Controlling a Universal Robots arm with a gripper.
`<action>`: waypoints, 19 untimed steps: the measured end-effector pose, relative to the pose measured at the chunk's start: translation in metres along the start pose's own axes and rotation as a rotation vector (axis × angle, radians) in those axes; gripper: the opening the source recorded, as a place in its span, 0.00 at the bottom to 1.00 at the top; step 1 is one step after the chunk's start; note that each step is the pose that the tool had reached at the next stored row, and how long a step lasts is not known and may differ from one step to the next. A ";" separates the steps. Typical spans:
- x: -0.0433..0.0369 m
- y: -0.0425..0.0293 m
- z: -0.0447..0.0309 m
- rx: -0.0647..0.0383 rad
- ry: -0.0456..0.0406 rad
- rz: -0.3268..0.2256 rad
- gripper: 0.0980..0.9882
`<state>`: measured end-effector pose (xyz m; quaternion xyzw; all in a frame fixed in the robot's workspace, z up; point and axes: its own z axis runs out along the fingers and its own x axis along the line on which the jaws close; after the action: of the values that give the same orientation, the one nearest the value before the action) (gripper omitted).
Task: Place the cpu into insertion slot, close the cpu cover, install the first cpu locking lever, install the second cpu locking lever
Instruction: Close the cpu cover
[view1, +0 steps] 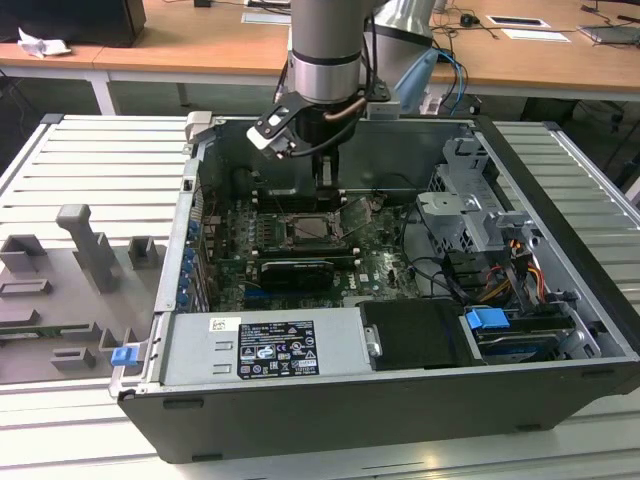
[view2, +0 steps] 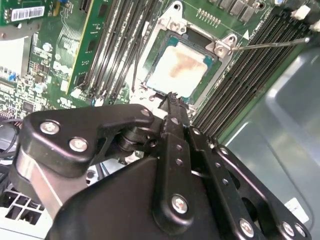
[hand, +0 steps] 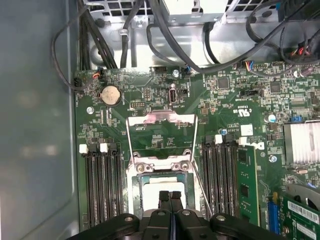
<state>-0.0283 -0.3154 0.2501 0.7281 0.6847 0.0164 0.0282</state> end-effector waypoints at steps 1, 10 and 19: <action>0.0002 0.0027 0.0002 0.002 0.0002 0.000 0.01; 0.0006 0.0123 0.0008 0.006 0.0018 0.000 0.01; 0.0011 0.0219 -0.0047 0.011 0.0015 0.000 0.01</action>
<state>-0.0067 -0.3155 0.2562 0.7282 0.6848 0.0131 0.0236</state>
